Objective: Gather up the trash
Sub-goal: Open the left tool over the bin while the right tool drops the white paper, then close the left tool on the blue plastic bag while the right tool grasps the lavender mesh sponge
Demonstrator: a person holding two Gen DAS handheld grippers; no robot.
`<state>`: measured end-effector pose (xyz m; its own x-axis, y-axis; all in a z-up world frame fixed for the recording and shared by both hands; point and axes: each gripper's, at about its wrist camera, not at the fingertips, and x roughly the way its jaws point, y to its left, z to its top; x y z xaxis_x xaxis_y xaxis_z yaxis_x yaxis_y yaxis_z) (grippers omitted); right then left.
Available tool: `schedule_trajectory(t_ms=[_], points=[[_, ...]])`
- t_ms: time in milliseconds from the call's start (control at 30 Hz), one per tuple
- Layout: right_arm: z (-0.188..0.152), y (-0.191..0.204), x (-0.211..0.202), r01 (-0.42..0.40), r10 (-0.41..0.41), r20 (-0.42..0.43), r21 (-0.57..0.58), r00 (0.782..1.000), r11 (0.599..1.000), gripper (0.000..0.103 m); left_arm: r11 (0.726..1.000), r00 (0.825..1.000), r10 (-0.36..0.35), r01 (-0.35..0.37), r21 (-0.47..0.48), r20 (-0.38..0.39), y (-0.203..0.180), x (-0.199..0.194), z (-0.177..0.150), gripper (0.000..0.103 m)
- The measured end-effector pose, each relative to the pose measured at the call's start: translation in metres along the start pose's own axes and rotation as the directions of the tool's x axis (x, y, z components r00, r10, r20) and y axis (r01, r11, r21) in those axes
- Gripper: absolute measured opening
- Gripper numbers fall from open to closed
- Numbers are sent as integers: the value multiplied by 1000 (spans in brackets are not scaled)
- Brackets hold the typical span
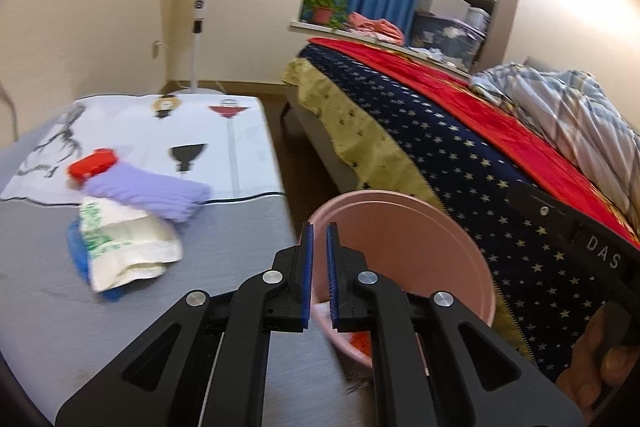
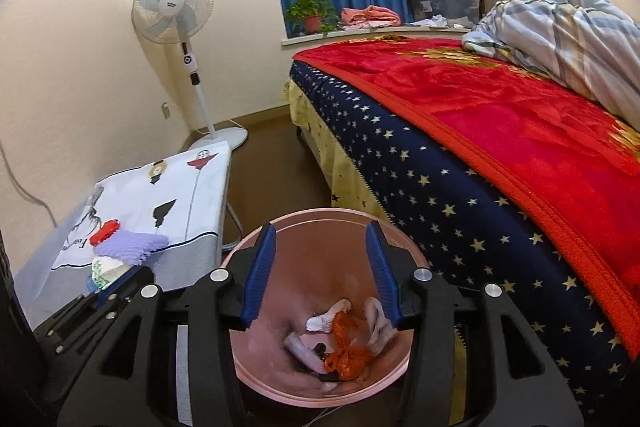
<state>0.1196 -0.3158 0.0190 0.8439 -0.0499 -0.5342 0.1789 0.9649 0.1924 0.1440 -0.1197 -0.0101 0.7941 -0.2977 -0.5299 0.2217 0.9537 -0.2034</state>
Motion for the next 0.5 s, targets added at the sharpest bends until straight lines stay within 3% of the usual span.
schedule_trajectory(t_ms=[133,300,500], points=[[-5,16,2,-72,71,-6,-15,997,997,42,997,998,58,-57,-48,19,31,-14,-1,7],[-9,31,8,-167,168,-21,17,986,986,23,987,991,127,-124,-99,30,70,-26,-2,7],[-12,56,23,-259,262,-36,60,964,964,21,963,978,208,-202,-179,19,118,-32,-8,7]])
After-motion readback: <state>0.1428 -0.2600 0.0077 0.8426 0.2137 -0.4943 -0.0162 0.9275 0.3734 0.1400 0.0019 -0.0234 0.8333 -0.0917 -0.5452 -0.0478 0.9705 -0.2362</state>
